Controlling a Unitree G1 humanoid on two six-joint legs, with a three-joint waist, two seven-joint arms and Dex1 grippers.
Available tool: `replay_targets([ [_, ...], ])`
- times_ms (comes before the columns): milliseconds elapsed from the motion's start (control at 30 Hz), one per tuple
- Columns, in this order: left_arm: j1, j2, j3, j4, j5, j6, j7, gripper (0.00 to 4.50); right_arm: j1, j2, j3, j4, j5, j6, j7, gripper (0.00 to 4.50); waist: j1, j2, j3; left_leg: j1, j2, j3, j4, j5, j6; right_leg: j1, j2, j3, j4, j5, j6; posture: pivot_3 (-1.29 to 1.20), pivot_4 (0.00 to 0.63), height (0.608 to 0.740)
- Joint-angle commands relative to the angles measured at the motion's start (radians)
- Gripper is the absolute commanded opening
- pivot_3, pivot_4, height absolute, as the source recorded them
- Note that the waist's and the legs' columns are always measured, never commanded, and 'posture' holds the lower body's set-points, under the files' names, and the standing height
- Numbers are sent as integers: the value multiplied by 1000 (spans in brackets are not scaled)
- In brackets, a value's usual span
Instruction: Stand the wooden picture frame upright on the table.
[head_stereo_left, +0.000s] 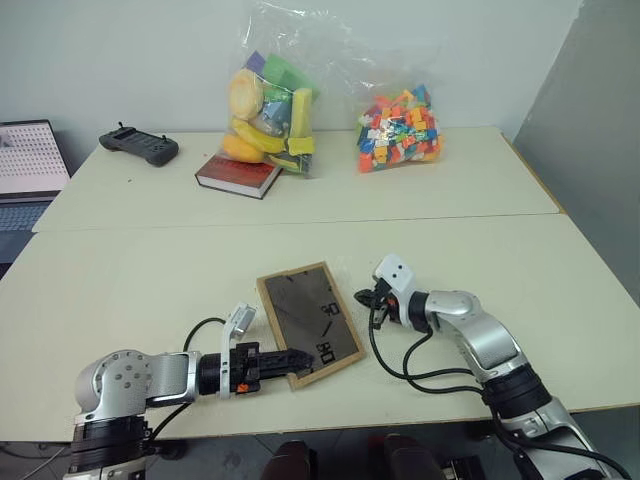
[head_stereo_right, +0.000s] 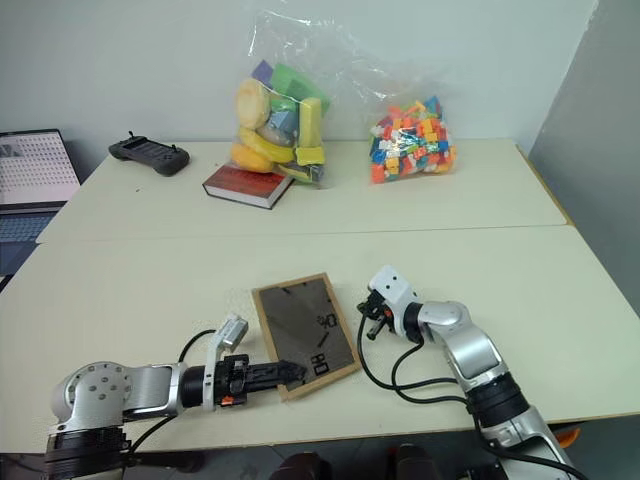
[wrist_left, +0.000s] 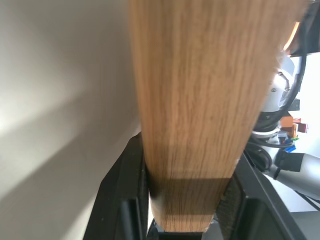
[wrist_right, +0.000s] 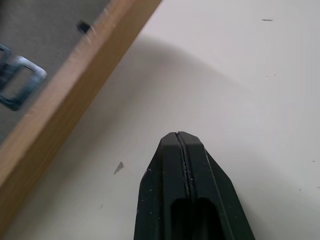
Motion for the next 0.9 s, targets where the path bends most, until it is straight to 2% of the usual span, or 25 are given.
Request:
replay_targets([
  [33,-68,-55,52,32,45,-56,98,1275,-41,13,-54,-30,33,-10,-9,0,4,0,0,0,0,0,0,0,0,0,0,0,0,0,0,0,150,740],
  [167,-142,-33,71,18,37,-90,98,1275,-92,-6,-168,-72,118,-53,31,0,6,-1,1,0,0,0,0,0,0,0,0,0,0,0,0,0,150,740],
  [267,-195,41,55,-31,19,-124,35,1275,-183,-42,-244,-102,258,17,142,407,4,-2,3,-1,0,0,0,0,0,-1,0,0,0,0,0,0,150,740],
  [433,-246,137,-29,-84,26,-188,-71,1275,-342,-61,-250,-75,426,168,280,1603,-7,-2,3,0,0,0,-6,0,-1,-1,0,0,-2,0,0,0,150,740],
  [567,-256,208,-142,-99,116,-301,-153,1275,-437,-30,-192,14,401,120,327,2491,-15,-2,3,1,0,1,-9,2,-4,-3,0,1,-3,0,-1,0,150,740],
  [833,-319,228,-173,-67,130,-332,-209,1275,-524,50,-101,123,355,23,393,4342,-17,-2,4,-1,0,2,-9,2,-3,-5,0,2,-2,0,-1,0,150,740],
  [900,-318,229,-177,-72,132,-334,-212,1275,-520,58,-79,117,344,4,408,4342,-17,-2,4,-1,0,2,-9,2,-3,-5,0,2,-2,0,-1,0,150,740],
])
